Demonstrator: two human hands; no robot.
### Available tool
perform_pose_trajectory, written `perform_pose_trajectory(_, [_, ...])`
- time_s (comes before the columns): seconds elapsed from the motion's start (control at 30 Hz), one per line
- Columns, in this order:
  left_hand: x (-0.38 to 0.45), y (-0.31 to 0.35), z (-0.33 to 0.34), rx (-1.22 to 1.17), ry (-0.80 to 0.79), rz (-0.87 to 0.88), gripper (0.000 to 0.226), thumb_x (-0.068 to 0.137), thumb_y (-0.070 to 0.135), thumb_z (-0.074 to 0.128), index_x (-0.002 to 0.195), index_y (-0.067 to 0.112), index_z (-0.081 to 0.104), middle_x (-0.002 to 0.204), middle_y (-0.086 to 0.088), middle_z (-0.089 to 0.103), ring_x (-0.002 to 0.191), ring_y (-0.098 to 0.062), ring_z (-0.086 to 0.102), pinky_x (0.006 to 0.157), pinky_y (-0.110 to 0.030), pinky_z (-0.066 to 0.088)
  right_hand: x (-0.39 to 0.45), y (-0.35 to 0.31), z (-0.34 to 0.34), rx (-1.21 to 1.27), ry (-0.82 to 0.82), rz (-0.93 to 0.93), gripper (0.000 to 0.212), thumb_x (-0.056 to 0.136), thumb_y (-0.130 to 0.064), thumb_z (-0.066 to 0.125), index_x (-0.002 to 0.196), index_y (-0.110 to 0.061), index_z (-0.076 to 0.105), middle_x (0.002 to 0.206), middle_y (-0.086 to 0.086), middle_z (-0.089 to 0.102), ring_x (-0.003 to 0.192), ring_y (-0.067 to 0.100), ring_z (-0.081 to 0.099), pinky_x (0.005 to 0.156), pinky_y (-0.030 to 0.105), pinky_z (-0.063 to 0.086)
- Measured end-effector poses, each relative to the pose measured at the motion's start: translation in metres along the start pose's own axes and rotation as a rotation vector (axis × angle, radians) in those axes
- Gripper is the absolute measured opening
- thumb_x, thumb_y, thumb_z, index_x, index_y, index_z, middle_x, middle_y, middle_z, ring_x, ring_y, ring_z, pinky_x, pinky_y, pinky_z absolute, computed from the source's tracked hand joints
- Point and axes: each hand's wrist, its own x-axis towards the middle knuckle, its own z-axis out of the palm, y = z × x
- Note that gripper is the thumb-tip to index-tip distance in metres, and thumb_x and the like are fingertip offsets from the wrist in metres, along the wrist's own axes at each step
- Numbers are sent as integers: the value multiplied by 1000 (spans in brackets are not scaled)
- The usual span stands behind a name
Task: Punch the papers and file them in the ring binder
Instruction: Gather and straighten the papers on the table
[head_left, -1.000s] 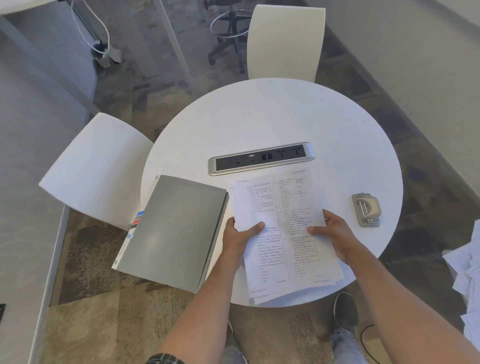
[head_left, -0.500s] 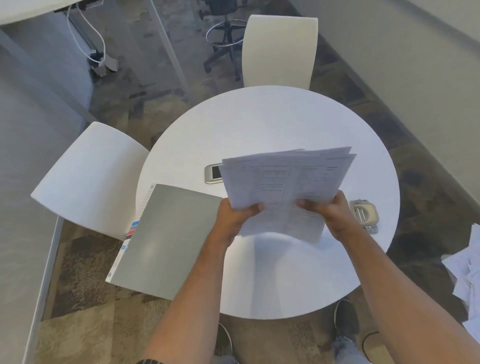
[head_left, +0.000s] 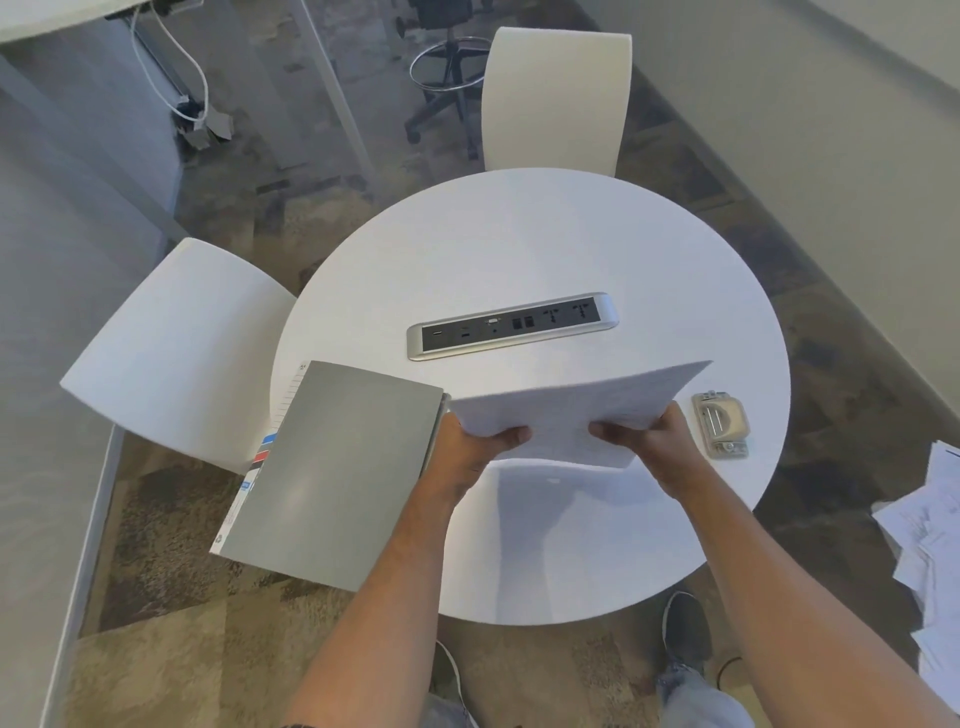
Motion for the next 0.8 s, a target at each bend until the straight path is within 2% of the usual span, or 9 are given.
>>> perform_pose_trajectory(0.03, [-1, -2, 0, 7, 0, 2, 49, 63, 4, 94, 105, 21, 75, 105, 3, 80, 98, -16, 74, 75, -26, 60, -2, 2, 0, -6, 5, 8, 41, 54, -23, 95, 92, -31, 82, 96, -2, 81, 92, 12, 76, 73, 25, 60])
perform_pose_trajectory(0.1, [-2, -8, 1, 41, -13, -3, 49, 67, 4, 93, 109, 23, 75, 112, -3, 78, 107, -25, 73, 87, -44, 62, -5, 8, -1, -38, 8, 35, 40, 59, -15, 93, 91, -35, 83, 97, -4, 81, 92, 10, 76, 74, 26, 60])
perform_pose_trajectory(0.17, [-5, -12, 2, 55, -11, -14, 46, 70, 5, 93, 104, 31, 78, 112, -3, 79, 107, -23, 73, 95, -52, 60, -9, 14, -2, -68, 20, 61, 41, 64, -8, 92, 90, -38, 83, 97, -7, 81, 94, 10, 76, 77, 25, 59])
perform_pose_trajectory(0.23, [-6, -11, 3, 40, -8, -11, 46, 67, 17, 96, 102, 39, 78, 109, 2, 79, 103, -17, 75, 93, -48, 61, -11, 16, -3, -44, 32, 62, 39, 65, -8, 91, 91, -36, 84, 97, -6, 81, 94, 11, 76, 78, 25, 60])
perform_pose_trajectory(0.33, [-4, -11, 2, 16, -6, -13, 48, 63, 28, 97, 106, 37, 78, 111, 4, 79, 104, -17, 75, 90, -41, 63, -13, 17, -4, -20, 35, 65, 35, 65, -12, 91, 94, -31, 85, 102, -3, 81, 94, 11, 76, 77, 24, 61])
perform_pose_trajectory(0.47, [-4, -21, 5, 16, -7, -127, 38, 71, 28, 91, 107, 20, 82, 109, -2, 81, 105, -24, 76, 95, -41, 59, -17, 30, -9, -28, 72, 124, 34, 71, -7, 92, 97, -28, 84, 109, 1, 81, 102, 16, 76, 87, 31, 61])
perform_pose_trajectory(0.57, [-1, -23, 6, 37, 46, -156, 36, 76, 31, 90, 107, 16, 81, 104, -1, 81, 97, -22, 78, 83, -34, 61, -17, 33, -10, 12, 120, 131, 33, 72, -17, 89, 104, -20, 82, 110, 6, 80, 102, 23, 77, 79, 26, 62])
perform_pose_trajectory(0.67, [1, -29, 5, 10, 87, -229, 31, 80, 28, 88, 107, 15, 79, 103, 0, 82, 93, -22, 79, 75, -30, 62, -15, 33, -6, 15, 125, 138, 35, 79, -21, 85, 113, -19, 77, 112, 9, 79, 99, 28, 78, 77, 35, 64])
perform_pose_trajectory(0.8, [-3, -42, 5, -50, 102, -321, 30, 85, 19, 85, 112, 12, 75, 106, -1, 81, 92, -21, 79, 70, -26, 61, -12, 44, -2, -144, 161, 217, 35, 93, -27, 78, 125, -21, 65, 113, 2, 79, 98, 24, 77, 81, 40, 62])
